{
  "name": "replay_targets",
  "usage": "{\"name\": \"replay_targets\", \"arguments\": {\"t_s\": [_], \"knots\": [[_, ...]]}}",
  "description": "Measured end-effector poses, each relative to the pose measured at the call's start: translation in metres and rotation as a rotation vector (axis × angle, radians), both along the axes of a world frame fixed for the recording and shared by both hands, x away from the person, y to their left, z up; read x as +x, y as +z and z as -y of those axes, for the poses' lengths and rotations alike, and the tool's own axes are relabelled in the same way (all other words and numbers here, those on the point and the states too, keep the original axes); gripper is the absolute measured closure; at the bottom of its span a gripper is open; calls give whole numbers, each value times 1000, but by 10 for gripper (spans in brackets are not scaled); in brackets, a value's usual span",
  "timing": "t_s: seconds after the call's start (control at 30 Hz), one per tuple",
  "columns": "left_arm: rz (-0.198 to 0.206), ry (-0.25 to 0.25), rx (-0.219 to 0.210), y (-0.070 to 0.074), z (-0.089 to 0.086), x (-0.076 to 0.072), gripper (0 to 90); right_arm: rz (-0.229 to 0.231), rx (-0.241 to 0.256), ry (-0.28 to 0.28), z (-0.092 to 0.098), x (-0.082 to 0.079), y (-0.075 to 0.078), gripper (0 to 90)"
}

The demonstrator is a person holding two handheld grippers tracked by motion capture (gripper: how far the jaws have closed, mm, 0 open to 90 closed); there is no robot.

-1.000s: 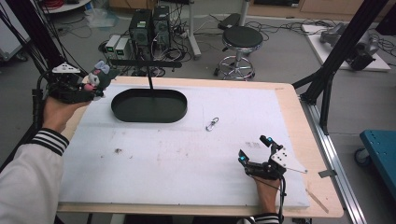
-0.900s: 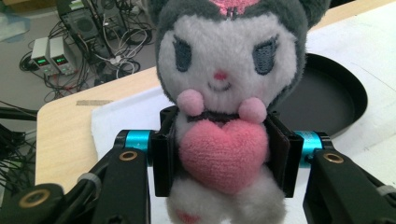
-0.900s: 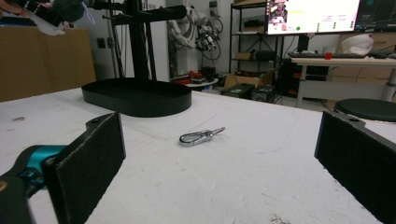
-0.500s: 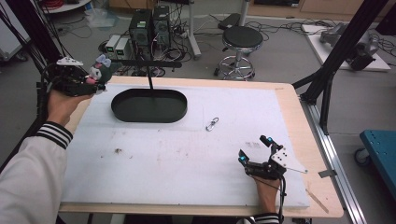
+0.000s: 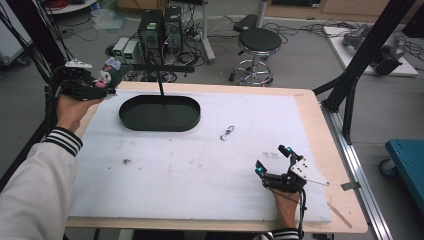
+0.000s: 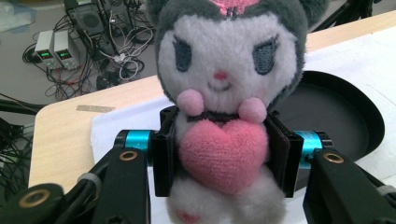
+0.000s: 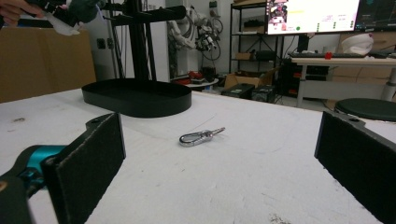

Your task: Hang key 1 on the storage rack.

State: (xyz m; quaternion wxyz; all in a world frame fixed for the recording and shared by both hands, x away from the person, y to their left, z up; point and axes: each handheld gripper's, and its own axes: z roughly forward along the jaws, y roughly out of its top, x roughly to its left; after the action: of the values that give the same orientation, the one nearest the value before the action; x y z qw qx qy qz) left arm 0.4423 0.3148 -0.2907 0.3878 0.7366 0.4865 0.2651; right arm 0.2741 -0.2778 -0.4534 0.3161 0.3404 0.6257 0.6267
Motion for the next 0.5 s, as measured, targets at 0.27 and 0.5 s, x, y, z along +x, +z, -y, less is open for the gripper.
{"name": "replay_targets", "arguments": {"t_s": [0.27,0.5], "knots": [[17,-4,15,10,7,6,536,1,-1,-1,0,0,0,11],[9,-4,15,8,11,8,536,0,0,0,0,0,0,10]]}}
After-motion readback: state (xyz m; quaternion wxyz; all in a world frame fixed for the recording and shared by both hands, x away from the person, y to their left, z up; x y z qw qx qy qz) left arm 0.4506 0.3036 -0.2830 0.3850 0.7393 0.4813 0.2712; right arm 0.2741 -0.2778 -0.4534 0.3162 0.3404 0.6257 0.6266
